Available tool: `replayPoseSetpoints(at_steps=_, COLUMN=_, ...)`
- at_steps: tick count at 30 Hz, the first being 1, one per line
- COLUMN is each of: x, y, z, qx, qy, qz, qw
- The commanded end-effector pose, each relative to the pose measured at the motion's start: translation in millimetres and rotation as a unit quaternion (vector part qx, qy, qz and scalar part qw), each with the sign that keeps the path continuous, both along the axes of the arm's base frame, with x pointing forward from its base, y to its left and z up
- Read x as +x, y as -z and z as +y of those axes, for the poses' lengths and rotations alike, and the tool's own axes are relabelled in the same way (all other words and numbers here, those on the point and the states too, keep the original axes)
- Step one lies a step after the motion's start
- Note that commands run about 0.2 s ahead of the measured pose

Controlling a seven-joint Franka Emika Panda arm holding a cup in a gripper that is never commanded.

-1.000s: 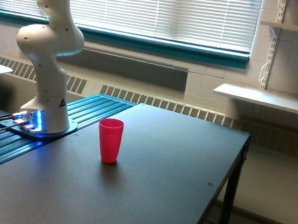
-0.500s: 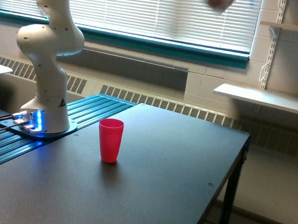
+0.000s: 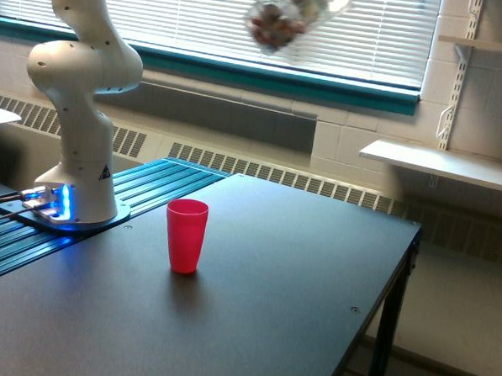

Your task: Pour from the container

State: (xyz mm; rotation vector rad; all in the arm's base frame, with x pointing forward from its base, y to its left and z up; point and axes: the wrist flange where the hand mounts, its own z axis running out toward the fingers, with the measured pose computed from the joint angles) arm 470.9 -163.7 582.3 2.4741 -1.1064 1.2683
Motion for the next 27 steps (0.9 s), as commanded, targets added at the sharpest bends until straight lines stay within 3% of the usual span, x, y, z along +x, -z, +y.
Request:
replayPoseSetpoints(at_steps=1, x=-32, y=11.1, z=27, qx=-0.014, qy=0.004, qz=0.005, qw=0.9999)
replayPoseSetpoints(at_steps=7, x=-59, y=36.6, z=58, qx=-0.055, qy=-0.018, qz=0.033, qw=0.9978)
replayPoseSetpoints(at_steps=9, x=-67, y=41.9, z=63, qx=-0.022, qy=-0.012, qz=0.022, qw=0.9994)
replayPoseSetpoints(at_steps=11, x=-75, y=54.0, z=69, qx=-0.007, qy=-0.004, qz=0.032, qw=0.9995)
replayPoseSetpoints(at_steps=14, x=-86, y=71.2, z=74, qx=0.036, qy=0.013, qz=0.036, qw=0.9986)
replayPoseSetpoints(at_steps=17, x=-98, y=91.4, z=81, qx=0.052, qy=0.026, qz=0.054, qw=0.9969)
replayPoseSetpoints(at_steps=23, x=-124, y=128.9, z=87, qx=0.11, qy=0.059, qz=0.07, qw=0.9898)
replayPoseSetpoints(at_steps=27, x=-133, y=132.0, z=86, qx=0.136, qy=0.086, qz=0.066, qw=0.9847)
